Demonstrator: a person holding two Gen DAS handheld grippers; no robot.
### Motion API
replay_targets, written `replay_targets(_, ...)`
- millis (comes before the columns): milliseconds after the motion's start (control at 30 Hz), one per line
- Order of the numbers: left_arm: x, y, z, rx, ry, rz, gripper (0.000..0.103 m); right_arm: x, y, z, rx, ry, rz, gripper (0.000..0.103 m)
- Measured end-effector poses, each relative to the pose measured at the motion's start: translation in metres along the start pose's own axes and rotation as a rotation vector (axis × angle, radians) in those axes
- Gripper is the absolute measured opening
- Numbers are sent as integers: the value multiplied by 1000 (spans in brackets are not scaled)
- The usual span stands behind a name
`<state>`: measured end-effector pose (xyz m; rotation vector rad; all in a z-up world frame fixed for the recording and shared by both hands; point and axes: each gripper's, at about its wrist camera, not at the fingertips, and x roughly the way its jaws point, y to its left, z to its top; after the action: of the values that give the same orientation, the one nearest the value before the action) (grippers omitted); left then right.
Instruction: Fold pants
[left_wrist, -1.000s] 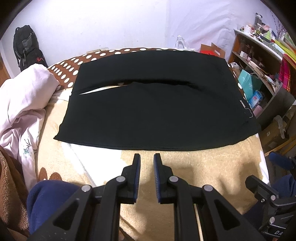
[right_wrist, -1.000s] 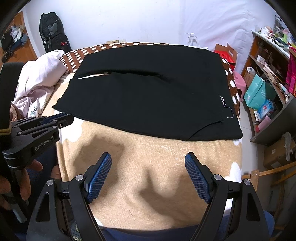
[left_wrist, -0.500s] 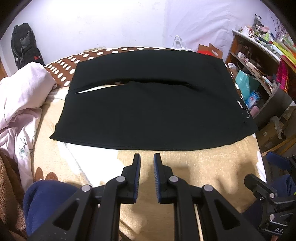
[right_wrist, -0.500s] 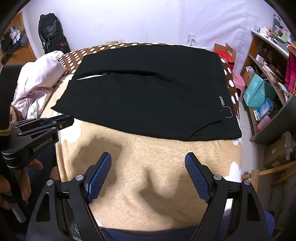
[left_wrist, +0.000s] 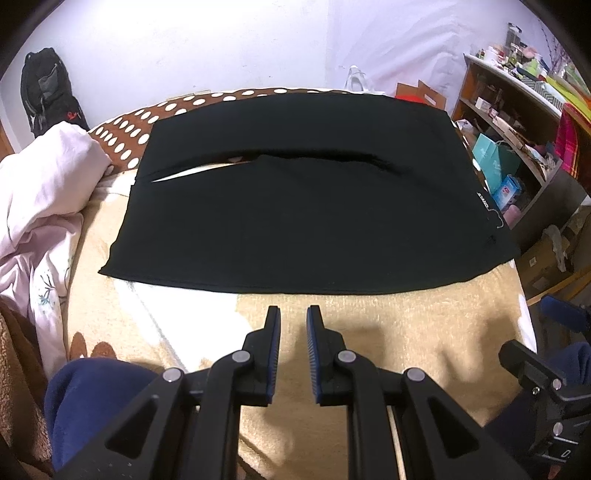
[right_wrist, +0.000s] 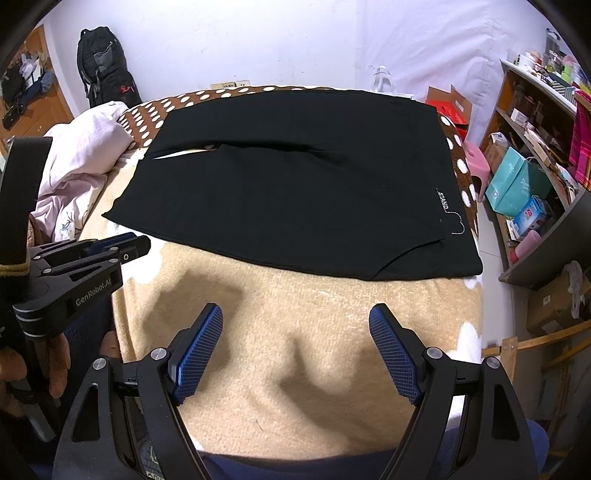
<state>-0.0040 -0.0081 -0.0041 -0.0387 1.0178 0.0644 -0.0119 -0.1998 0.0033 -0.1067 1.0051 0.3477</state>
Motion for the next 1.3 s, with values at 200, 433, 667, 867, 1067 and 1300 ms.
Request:
replay_targets(200,2,-1,0,5,9,-28,16,0,1,0,-1,1,-2,82)
replay_targets(433,0,-2,0,6,-4,-31,16,0,1,2,0,0,0,82)
replay_targets(667,3,-3,0,10,8,-32,16,1,1,3,0,2,0,82)
replay_targets(867,9,-2,-1,2,32,-43,16,5,1,4,0,13,2,82)
replay_targets(1067,10,-2,-1,1,36,-56,16,7,1,3,0,15,2,82)
replay_targets(1300,11,-5,-2,15,39,-59,16,10,1,2,5,22,5,82)
